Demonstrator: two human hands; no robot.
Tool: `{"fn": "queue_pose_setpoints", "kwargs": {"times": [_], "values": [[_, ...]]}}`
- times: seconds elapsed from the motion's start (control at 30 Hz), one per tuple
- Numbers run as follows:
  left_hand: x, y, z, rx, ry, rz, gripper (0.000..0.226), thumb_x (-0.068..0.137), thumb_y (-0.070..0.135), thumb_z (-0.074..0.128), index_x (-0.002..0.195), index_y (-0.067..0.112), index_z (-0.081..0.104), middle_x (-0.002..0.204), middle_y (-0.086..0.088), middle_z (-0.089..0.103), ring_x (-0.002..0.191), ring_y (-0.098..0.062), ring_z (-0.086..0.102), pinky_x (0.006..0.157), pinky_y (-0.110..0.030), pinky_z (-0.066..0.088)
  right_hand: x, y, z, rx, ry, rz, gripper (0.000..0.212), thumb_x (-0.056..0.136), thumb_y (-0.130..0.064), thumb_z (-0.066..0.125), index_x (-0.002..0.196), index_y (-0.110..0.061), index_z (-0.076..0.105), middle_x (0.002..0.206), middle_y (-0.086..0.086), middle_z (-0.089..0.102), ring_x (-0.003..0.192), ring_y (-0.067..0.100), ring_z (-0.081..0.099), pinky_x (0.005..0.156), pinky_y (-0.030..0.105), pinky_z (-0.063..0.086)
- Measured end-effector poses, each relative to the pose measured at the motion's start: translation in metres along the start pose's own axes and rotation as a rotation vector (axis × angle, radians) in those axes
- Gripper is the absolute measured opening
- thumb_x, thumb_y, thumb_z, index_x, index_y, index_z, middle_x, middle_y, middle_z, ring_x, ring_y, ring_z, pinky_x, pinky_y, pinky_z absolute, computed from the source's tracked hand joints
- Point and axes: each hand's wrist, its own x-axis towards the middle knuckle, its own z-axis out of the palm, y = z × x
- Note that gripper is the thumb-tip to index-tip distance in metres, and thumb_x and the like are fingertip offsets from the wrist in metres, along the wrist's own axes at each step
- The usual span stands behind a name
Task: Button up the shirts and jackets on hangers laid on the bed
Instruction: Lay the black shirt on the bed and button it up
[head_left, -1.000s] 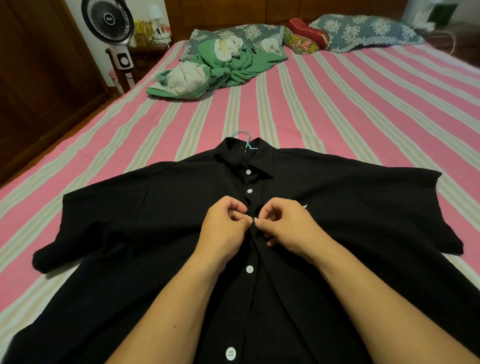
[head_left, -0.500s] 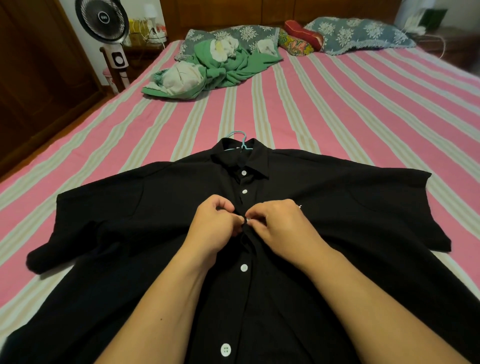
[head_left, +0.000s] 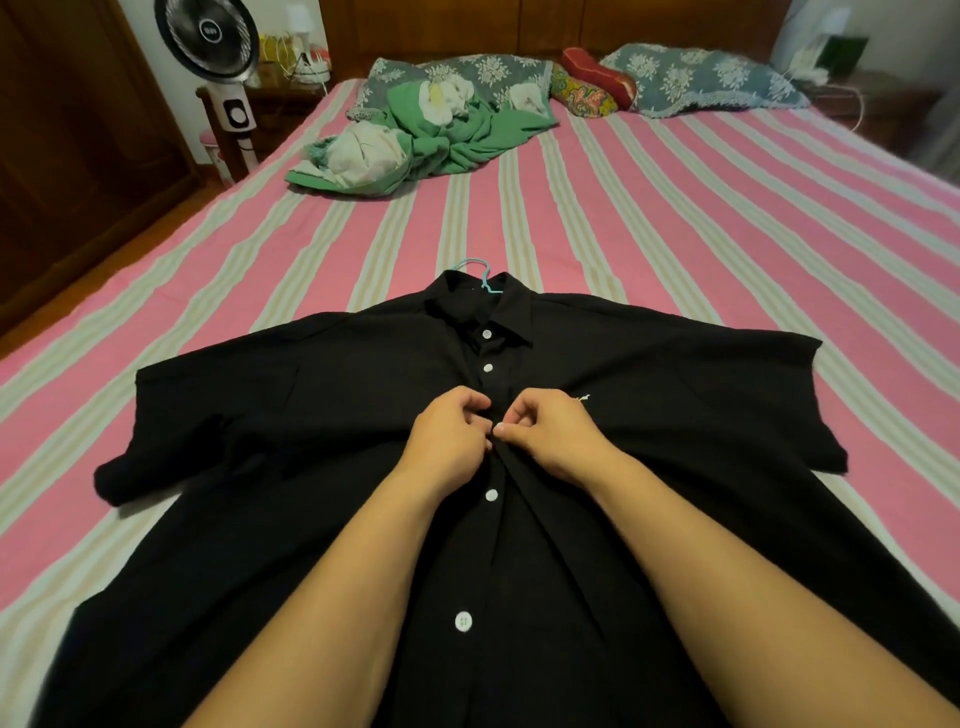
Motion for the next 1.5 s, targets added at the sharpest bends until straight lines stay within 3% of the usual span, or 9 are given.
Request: {"fn": "queue_pose_setpoints", "kwargs": {"times": [0.1,0.2,0.37,0.63,0.77,0.93,1.1,1.23,1.5], "values": [[-0.026,0.014,-0.021,0.211,-0.105,0.044,0.048,0.093,0.013,0.063,0.139,0.019,0.054,0.119,0.003,0.068,0.109,-0.018,0.066,0.1,-0.035,0.052,-0.005,-0.021,-0.015,-0.163,-0.148,0.027,0.019,0.092,-0.035,0.07,0.094,-0.016,0.072,0.089,0.002,0.073,0.088,0.02,0.068,0.082,0.033,0.054],[-0.063,0.015,-0.041,0.33,-0.072,0.128,0.031,0.092,0.013,0.066,0.123,0.021,0.065,0.108,0.003,0.069,0.104,-0.017,0.067,0.092,-0.031,0.053,-0.025,-0.05,-0.046,-0.327,-0.259,0.024,0.036,0.096,-0.041,0.063,0.111,-0.008,0.067,0.102,0.005,0.071,0.095,0.023,0.067,0.087,0.034,0.052],[-0.096,-0.013,-0.043,0.255,-0.084,0.07,0.023,0.092,0.008,0.065,0.09,0.031,0.065,0.086,0.006,0.071,0.084,-0.016,0.073,0.084,-0.036,0.061,-0.105,-0.053,-0.032,-0.394,-0.136,0.055,0.036,0.086,-0.045,0.069,0.099,-0.012,0.067,0.102,0.007,0.071,0.096,0.025,0.065,0.081,0.033,0.052],[-0.09,-0.008,-0.009,0.435,-0.013,0.151,0.013,0.09,0.032,0.072,0.102,0.028,0.074,0.104,0.007,0.072,0.102,-0.017,0.066,0.084,-0.03,0.051,-0.105,-0.038,0.012,-0.351,0.044,0.233,0.028,0.088,-0.033,0.065,0.109,-0.014,0.063,0.119,0.013,0.064,0.109,0.037,0.062,0.084,0.035,0.049],[-0.086,-0.011,-0.007,0.446,0.003,0.124,0.003,0.089,0.032,0.072,0.091,0.029,0.073,0.094,0.011,0.07,0.095,-0.014,0.065,0.081,-0.031,0.053,-0.083,-0.026,-0.002,-0.035,-0.126,0.426,0.022,0.085,-0.026,0.075,0.093,-0.007,0.067,0.093,0.013,0.071,0.078,0.027,0.065,0.075,0.033,0.055],[-0.081,-0.002,-0.006,0.482,-0.07,0.08,0.006,0.09,0.027,0.067,0.085,0.026,0.069,0.09,0.005,0.07,0.09,-0.02,0.066,0.074,-0.031,0.051,-0.083,-0.026,-0.023,0.439,-0.277,0.524,0.022,0.095,-0.011,0.061,0.075,-0.016,0.052,0.054,-0.003,0.043,0.042,0.008,0.034,0.056,0.023,0.035],[-0.079,0.017,-0.01,-0.196,-0.114,-0.181,0.009,0.087,-0.002,0.062,0.082,0.0,0.069,0.074,-0.015,0.068,0.055,-0.025,0.067,0.058,-0.034,0.061,-0.082,-0.029,-0.013,0.52,-0.149,0.486,0.016,0.097,-0.018,0.066,0.085,-0.007,0.064,0.066,0.001,0.06,0.052,0.009,0.056,0.055,0.023,0.047],[-0.087,0.011,-0.01,-0.465,-0.152,-0.264,0.009,0.089,-0.008,0.061,0.087,-0.003,0.068,0.078,-0.018,0.065,0.059,-0.023,0.068,0.058,-0.034,0.062,-0.082,-0.027,0.005,0.431,-0.06,0.45,0.028,0.09,-0.03,0.073,0.103,-0.005,0.075,0.103,0.014,0.073,0.098,0.026,0.069,0.091,0.038,0.055],[-0.089,-0.013,-0.004,-0.628,-0.132,-0.294,0.008,0.092,-0.005,0.063,0.09,-0.003,0.071,0.087,-0.017,0.068,0.062,-0.02,0.069,0.057,-0.03,0.059,-0.092,-0.028,0.007,0.47,-0.006,0.443,0.021,0.087,-0.019,0.077,0.1,-0.002,0.075,0.083,0.008,0.067,0.069,0.015,0.056,0.06,0.027,0.041]]}}
